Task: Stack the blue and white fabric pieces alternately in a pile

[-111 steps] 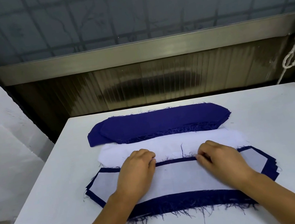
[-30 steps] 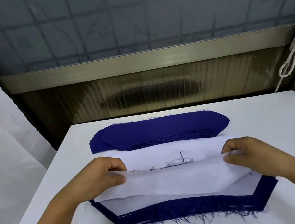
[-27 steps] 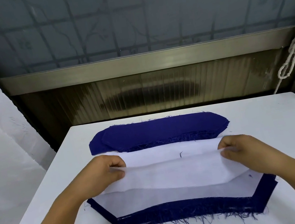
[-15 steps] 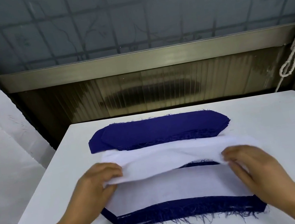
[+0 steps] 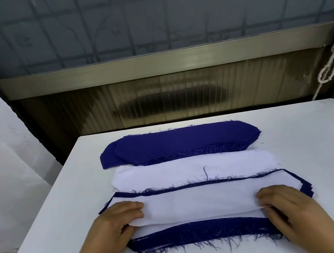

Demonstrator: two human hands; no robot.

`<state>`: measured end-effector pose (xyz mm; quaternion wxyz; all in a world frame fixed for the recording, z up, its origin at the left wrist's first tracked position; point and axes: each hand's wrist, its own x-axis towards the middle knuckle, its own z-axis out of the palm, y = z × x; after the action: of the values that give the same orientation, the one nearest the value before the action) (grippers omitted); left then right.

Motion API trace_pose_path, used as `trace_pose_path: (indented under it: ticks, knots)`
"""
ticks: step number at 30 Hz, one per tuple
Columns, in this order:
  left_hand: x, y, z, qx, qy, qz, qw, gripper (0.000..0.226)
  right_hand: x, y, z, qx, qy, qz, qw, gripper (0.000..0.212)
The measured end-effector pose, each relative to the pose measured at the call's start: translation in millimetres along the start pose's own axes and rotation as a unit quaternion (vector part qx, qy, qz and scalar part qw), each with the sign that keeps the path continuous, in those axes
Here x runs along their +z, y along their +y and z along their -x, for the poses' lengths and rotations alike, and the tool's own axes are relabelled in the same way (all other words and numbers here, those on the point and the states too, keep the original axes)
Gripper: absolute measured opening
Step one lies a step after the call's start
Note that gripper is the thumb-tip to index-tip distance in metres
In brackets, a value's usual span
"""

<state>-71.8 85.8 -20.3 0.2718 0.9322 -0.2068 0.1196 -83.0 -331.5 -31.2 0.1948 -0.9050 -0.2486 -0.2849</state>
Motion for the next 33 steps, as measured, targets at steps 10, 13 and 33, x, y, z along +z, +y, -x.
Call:
trace_pose_path:
  ticks: [10, 13, 33]
  knots:
    - [-3, -3, 0, 0.013, -0.006, 0.012, 1.000, 0.031, -8, -1, 0, -0.016, -0.024, -0.021, 0.999, 0.042]
    - [-9, 4, -7, 0.018, -0.013, 0.002, 1.000, 0.050, -16, -3, -7, 0.006, -0.050, -0.032, 0.998, 0.045]
    - [52, 25, -75, -0.066, 0.009, -0.100, 0.993, 0.014, 29, 15, -57, 0.184, -0.149, 0.054, 0.970, 0.029]
